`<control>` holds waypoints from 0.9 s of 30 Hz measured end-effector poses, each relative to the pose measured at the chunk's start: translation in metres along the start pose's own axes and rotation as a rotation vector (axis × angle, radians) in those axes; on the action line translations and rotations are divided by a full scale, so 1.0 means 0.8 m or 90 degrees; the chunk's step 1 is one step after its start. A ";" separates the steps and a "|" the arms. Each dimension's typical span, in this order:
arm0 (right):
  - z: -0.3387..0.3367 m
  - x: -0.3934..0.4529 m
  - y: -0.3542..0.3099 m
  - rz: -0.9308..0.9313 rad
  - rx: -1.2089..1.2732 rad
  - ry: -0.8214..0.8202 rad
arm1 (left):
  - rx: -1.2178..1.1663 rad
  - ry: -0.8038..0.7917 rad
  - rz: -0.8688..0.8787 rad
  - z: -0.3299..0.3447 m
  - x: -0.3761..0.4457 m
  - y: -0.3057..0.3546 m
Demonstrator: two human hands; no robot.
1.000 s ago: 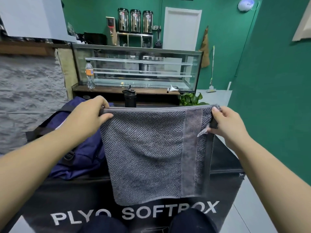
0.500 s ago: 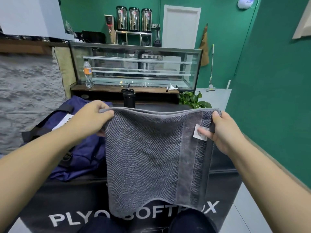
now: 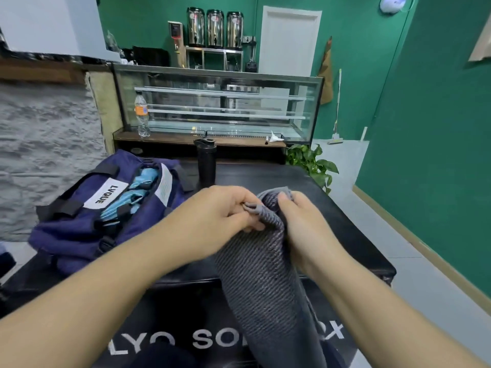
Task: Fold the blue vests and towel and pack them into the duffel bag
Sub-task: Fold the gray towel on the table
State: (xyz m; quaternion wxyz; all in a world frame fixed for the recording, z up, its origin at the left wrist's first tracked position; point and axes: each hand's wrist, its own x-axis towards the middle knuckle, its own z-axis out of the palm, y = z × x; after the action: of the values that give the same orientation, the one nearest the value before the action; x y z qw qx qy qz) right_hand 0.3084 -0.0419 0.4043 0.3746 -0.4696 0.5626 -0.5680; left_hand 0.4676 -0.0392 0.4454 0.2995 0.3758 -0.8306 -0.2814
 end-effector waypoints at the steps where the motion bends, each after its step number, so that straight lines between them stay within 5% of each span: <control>1: 0.003 -0.006 -0.002 -0.011 -0.010 -0.020 | 0.069 0.035 -0.002 0.002 0.002 -0.002; 5: 0.008 -0.016 -0.008 -0.061 -0.070 -0.094 | 0.225 0.123 0.044 0.009 0.003 -0.011; 19: 0.006 -0.032 -0.010 -0.162 -0.074 -0.198 | 0.081 0.279 0.024 0.018 0.013 -0.030; 27: -0.003 -0.013 0.007 -0.125 -0.063 -0.108 | -0.135 -0.041 0.000 -0.006 0.010 -0.034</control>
State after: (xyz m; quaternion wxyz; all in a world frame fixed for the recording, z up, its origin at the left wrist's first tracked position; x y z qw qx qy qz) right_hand 0.3080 -0.0318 0.3975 0.3398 -0.5863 0.5080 -0.5317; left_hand 0.4789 -0.0621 0.4318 0.3107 0.3329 -0.8053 -0.3796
